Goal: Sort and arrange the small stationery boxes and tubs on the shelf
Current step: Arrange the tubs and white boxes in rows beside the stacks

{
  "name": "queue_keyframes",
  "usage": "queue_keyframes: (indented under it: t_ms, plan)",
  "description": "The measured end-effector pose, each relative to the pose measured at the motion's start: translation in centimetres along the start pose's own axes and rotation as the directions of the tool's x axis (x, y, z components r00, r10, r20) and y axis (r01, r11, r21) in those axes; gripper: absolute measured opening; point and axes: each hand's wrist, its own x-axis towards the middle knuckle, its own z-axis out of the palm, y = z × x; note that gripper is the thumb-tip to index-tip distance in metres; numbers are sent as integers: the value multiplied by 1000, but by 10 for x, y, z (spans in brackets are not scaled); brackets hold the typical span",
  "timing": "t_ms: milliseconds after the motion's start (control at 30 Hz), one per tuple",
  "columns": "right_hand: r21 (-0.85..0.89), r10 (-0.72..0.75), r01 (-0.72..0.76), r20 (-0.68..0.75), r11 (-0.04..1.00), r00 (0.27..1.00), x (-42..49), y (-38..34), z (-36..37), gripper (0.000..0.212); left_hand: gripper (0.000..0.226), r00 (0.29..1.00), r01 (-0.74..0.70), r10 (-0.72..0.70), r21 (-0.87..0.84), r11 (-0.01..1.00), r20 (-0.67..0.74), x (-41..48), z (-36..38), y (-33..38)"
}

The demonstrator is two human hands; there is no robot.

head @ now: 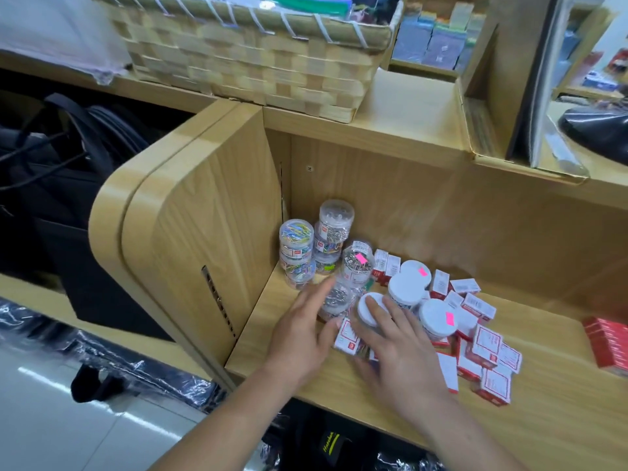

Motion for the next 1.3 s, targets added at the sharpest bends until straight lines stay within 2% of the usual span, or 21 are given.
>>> queue_keyframes:
  t_ms: [133,200,300,333,367,433,500,567,667,900,1067,1300]
  plan:
    - [2,24,-24,32,1000,999,-8,6,-11,50,79,1000,-30,30,2,1000,5,-10,15,3]
    - [79,67,-72,60,994,996,-8,4,-24,42,84,998,-60,59,34,998,24,-12,18,5]
    - [223,189,-174,-47,959,981,6,-3,-50,28,90,993,-59,54,49,997,101,-11,5,12]
    - [256,205,-177,-86,950,975,15,-5,-57,25,89,997,-32,29,49,998,65,-10,-4,14]
    - [302,210,-168,-113,938,971,25,-6,-63,23,83,999,-12,14,62,998,-35,-8,-14,15]
    - [423,226,-148,-140,894,964,51,-5,-69,28,69,956,26,-4,72,997,-294,1,-29,12]
    - [496,246,-132,-171,858,954,82,-4,-71,41,72,924,71,-47,49,996,-378,17,-36,7]
    - [533,244,-115,-179,838,953,111,-4,-67,53,83,940,59,-36,59,997,-338,32,-32,3]
    - [536,249,-161,-95,829,964,137,-6,-55,63,87,947,-8,31,71,997,-321,49,-24,-5]
    - [653,202,-182,46,735,978,153,-2,-36,59,73,939,-37,56,63,997,-339,59,-17,-17]
    - [663,188,-193,81,723,979,158,-2,-38,60,71,943,20,-34,-47,999,-330,60,-16,-20]
    - [728,137,-79,-21,681,990,133,-2,-40,64,71,970,74,-118,-205,976,-212,28,-10,-18]
